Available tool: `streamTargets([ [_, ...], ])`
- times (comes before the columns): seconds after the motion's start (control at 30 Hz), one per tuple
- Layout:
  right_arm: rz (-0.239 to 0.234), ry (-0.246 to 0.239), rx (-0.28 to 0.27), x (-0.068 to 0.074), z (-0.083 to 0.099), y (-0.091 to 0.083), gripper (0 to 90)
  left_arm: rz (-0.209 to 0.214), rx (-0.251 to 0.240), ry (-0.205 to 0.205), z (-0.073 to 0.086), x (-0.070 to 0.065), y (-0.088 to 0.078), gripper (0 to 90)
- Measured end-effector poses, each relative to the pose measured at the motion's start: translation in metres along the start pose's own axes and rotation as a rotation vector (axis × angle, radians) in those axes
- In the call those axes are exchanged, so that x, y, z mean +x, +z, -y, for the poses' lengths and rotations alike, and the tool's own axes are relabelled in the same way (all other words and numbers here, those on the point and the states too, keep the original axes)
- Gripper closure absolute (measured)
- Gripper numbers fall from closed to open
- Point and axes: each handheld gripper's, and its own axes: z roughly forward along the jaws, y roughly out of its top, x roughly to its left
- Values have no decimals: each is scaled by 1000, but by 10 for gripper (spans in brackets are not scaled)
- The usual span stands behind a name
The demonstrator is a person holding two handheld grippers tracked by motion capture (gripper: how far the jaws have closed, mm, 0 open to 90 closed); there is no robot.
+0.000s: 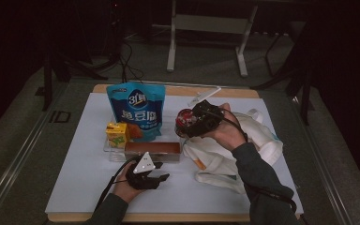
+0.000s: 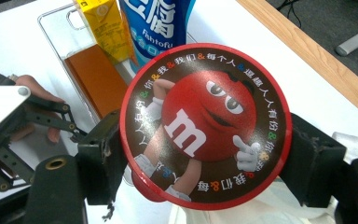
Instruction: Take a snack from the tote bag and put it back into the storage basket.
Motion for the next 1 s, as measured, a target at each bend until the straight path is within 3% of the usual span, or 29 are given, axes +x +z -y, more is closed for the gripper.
streamTargets([
  [1.0, 22, 38, 8, 8, -10, 23, 251, -3, 2, 3, 0, 0, 0, 476],
])
